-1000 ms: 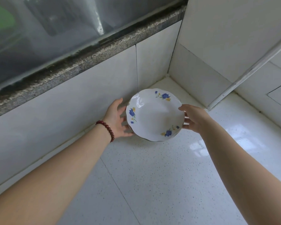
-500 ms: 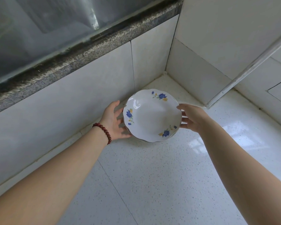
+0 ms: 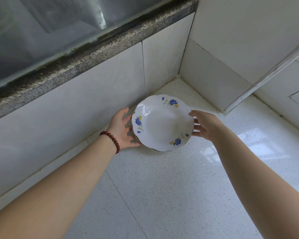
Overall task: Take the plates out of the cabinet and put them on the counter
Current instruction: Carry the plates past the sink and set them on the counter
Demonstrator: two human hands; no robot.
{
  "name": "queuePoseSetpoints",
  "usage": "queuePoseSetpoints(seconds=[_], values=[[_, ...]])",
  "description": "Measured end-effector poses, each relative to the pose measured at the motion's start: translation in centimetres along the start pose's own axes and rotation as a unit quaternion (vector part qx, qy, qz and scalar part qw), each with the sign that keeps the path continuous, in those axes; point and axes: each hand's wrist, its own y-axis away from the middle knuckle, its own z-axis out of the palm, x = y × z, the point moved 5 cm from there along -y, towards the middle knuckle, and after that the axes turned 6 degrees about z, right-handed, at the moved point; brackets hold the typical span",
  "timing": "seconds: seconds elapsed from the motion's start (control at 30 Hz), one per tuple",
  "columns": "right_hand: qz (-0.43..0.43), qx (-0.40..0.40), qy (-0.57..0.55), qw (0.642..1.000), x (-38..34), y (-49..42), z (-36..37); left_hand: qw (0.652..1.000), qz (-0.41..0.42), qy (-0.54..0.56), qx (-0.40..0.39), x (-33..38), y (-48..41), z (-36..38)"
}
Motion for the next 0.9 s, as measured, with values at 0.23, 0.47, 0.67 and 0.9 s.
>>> queuePoseSetpoints(seconds=[0.23, 0.47, 0.67, 0.9], values=[[0.003, 0.003, -0.003, 1.000, 0.0, -0.3, 0.2, 1.000, 0.002, -0.001, 0.000, -0.1, 0.1, 0.1], [0.008, 0.010, -0.001, 1.000, 0.2, -0.4, 0.1, 1.000, 0.009, -0.001, 0.002, -0.2, -0.2, -0.1], [-0.008, 0.016, 0.032, 0.999, 0.1, 0.0, 0.5, 0.999, 0.021, -0.032, -0.002, -0.1, 0.4, 0.0], [-0.051, 0.049, 0.051, 0.996, 0.0, 2.3, 0.0, 0.996, 0.060, -0.069, 0.021, 0.7, 3.5, -0.6]])
